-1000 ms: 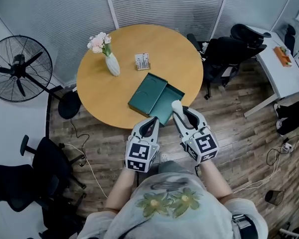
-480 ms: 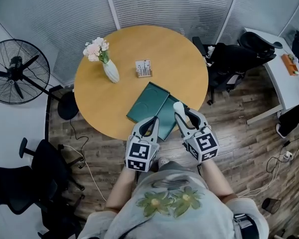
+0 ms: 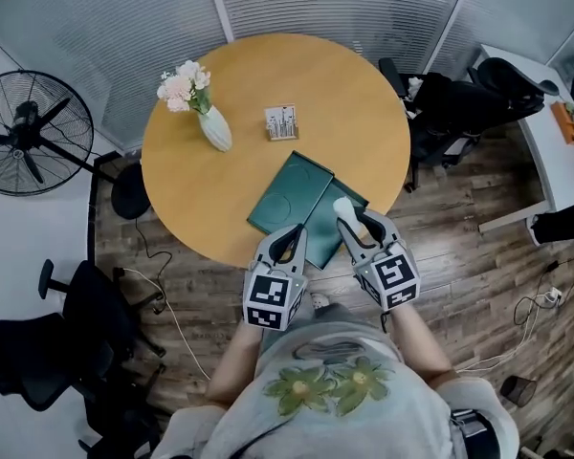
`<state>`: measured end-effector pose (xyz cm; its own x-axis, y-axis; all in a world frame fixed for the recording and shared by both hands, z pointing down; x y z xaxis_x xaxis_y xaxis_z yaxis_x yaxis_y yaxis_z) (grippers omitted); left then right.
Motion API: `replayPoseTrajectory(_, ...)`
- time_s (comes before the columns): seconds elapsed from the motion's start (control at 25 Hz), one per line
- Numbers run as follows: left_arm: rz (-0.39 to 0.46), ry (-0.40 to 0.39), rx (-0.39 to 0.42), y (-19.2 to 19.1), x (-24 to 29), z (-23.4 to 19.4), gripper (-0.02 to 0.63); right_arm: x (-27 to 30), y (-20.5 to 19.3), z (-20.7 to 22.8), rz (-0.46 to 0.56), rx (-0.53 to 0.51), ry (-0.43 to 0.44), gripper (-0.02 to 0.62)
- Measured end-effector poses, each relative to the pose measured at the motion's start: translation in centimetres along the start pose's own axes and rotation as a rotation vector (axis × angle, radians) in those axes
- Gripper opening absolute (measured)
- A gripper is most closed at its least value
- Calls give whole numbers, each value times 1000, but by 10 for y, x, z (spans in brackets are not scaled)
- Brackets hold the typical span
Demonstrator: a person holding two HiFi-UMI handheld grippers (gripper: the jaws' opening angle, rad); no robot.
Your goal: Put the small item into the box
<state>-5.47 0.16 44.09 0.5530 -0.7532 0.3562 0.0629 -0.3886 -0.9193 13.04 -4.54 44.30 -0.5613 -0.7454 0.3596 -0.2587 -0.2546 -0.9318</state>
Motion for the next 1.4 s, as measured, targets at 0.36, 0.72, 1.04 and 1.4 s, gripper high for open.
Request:
replayPoseTrajectory(0.36,-39,-40,4,5,18,-33,0,30,-3,-1,-98,-89,-16,132)
replayPoseTrajectory(0.72,-76,-70,-3,5,28,-44,0,46,-9,3,-168,-106,-14,132)
replayPoseTrajectory(1.04,-103,-118,-1,6,38,-47,0,59,-6,3,-199,-151,-14,133)
replayPoseTrajectory(1.4,-122,-136,-3,5,47,-57,0,76,-23,0,-281,-182,31,133)
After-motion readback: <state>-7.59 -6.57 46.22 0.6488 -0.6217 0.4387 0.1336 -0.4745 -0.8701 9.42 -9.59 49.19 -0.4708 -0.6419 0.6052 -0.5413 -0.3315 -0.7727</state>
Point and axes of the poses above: the fingertips, and each gripper's own axes: x forward along the fingers, z to its right, y out of its top, the point moved 10 cm from there along -x, backward along the fingers, and after that the axes turned 8 degrees about -y, right-handed, at the moved point
